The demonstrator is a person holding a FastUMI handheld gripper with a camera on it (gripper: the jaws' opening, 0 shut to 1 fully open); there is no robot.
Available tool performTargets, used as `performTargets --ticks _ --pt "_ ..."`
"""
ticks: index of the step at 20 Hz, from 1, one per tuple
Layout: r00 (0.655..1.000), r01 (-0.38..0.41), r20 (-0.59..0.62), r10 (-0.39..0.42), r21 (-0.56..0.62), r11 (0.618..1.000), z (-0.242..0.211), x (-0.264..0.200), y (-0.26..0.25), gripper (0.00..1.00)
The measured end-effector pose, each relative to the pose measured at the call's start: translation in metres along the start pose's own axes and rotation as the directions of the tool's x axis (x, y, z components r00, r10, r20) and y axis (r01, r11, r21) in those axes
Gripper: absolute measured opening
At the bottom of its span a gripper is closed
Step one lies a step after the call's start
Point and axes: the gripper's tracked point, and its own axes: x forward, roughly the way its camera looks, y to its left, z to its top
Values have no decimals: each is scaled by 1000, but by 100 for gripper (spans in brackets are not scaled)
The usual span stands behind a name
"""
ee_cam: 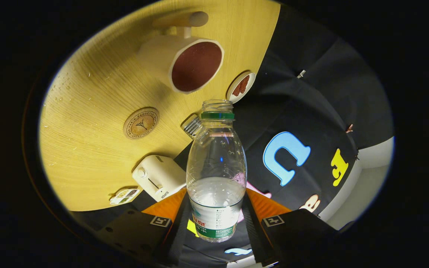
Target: Take the bottle from table, then pour the juice into the cup, finally place the bottle on the coaster
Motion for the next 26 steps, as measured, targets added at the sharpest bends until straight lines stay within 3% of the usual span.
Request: performTargets --ticks 3,7,10,14,17,20,26 --pt "1000 -24 0 24 44 999 3 2 8 74" --pt "997 -79 -2 82 248 966 10 -1 24 74" --pt "993 -109 4 119 428 897 17 -7 33 74" --pt "991 -119 33 126 622 774 30 -13 38 74" --pt "990 -129 65 123 759 639 39 -19 45 74" --pt "990 -131 94 106 891 436 52 -24 43 75" --pt "997 -81 82 -8 992 92 39 -34 16 75"
